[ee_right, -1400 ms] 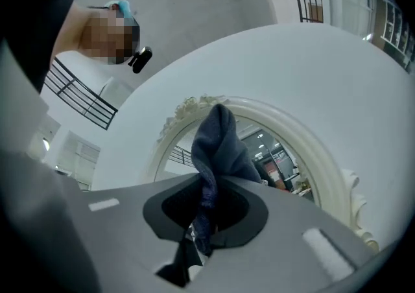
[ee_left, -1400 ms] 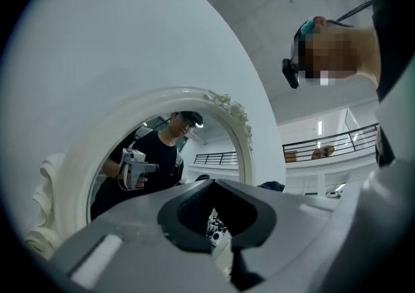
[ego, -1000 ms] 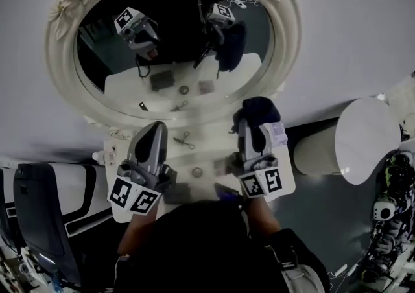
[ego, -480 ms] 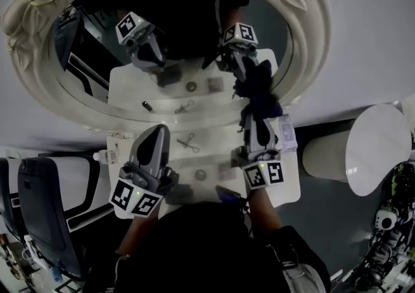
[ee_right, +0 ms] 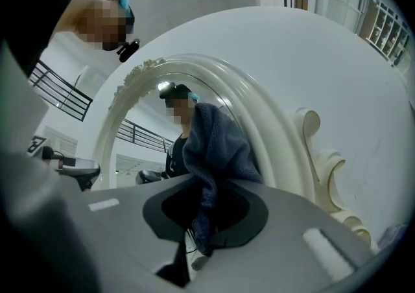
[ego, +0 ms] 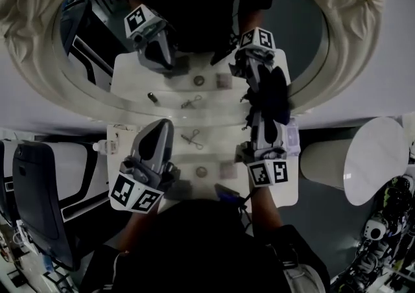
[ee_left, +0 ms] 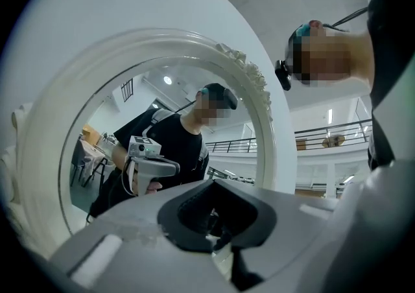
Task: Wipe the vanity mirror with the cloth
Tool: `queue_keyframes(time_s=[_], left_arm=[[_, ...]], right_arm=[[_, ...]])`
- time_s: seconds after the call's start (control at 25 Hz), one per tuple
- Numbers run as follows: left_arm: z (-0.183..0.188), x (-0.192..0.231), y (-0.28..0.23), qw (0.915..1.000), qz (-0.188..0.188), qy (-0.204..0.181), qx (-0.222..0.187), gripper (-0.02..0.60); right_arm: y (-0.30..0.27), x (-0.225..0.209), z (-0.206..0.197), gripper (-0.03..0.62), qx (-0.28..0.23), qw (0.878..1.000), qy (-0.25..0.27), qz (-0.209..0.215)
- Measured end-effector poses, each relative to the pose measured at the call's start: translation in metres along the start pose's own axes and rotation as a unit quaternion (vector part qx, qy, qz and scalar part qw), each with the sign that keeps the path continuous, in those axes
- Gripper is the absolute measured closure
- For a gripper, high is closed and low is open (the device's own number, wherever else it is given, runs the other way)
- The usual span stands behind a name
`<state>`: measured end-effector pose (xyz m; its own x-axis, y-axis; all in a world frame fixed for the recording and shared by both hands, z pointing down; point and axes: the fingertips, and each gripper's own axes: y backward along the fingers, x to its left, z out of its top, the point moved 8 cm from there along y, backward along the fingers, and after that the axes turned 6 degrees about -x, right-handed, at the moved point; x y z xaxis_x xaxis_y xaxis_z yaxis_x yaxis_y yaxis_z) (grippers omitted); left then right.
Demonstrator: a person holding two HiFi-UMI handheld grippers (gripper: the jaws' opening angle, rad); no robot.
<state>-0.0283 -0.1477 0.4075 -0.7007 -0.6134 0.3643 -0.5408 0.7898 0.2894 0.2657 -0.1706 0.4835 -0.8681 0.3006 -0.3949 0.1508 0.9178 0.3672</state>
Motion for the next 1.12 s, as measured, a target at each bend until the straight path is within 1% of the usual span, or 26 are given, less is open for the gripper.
queue_keyframes(time_s=[0.16,0.32,0.6,0.68,0.88,1.0,1.12], left_arm=[[0.001,0.002,0.006,0.9999,0.009,0.003,-0.01,0.578],[0.003,-0.001,0.014,0.9997,0.011,0.003,-0.023,0.578],[-0.005,-0.004,0.028,0.9986,0.021,0.001,-0.048,0.578],[0.005,0.005,0.037,0.9982,0.024,0.0,-0.055,0.578],[0.047,0.034,0.059,0.9969,0.029,-0.001,-0.073,0.578],[0.058,0.041,0.069,0.9961,0.032,0.004,-0.082,0.578],[0.064,0.05,0.078,0.995,0.04,0.01,-0.091,0.578]], right_arm=[[-0.004,0.008,0.005,0.554,-0.002,1.0,0.01,0.014],[-0.005,0.017,0.008,0.554,-0.008,1.0,0.008,0.021],[-0.003,0.016,0.008,0.554,-0.011,1.0,0.008,0.027],[-0.01,0.032,0.005,0.554,-0.012,0.999,0.008,0.035],[-0.038,0.093,-0.004,0.554,-0.013,0.998,0.009,0.065],[-0.046,0.118,-0.006,0.554,-0.01,0.996,0.015,0.086],[-0.055,0.147,-0.013,0.554,-0.001,0.992,0.03,0.122]])
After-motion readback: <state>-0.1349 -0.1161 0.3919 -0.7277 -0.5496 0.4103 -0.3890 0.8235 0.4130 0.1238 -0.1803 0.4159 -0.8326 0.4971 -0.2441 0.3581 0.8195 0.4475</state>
